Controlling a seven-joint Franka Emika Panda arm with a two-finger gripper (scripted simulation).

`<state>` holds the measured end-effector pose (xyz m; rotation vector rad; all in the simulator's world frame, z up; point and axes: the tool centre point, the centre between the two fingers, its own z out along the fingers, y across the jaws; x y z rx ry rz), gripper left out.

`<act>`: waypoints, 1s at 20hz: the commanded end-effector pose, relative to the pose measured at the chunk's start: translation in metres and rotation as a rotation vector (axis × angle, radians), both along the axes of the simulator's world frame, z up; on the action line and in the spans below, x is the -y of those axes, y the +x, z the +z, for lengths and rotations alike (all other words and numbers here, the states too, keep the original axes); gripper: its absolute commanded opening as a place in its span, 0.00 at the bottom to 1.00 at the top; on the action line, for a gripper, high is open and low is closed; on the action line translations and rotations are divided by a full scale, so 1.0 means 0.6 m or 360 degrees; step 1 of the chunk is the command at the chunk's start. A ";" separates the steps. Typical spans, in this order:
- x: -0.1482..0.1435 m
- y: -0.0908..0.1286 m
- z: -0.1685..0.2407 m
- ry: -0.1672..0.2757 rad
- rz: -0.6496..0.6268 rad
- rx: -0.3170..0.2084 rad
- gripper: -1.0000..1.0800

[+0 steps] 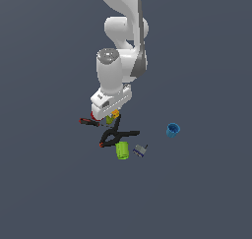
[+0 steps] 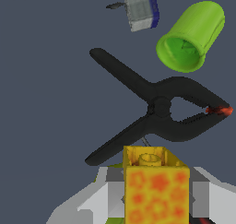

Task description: Pick up a designated object from a clutter of objects.

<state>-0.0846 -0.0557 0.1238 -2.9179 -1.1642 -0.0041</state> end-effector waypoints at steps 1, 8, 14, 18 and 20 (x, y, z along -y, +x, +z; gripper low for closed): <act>0.027 -0.002 0.038 0.0003 0.0001 0.0001 0.00; 0.103 -0.004 0.143 0.0005 0.0001 0.0000 0.00; 0.170 -0.004 0.233 0.0005 0.0000 0.0000 0.00; 0.214 -0.003 0.290 0.0003 -0.0001 -0.0002 0.00; 0.232 -0.002 0.315 0.0002 -0.0001 -0.0002 0.00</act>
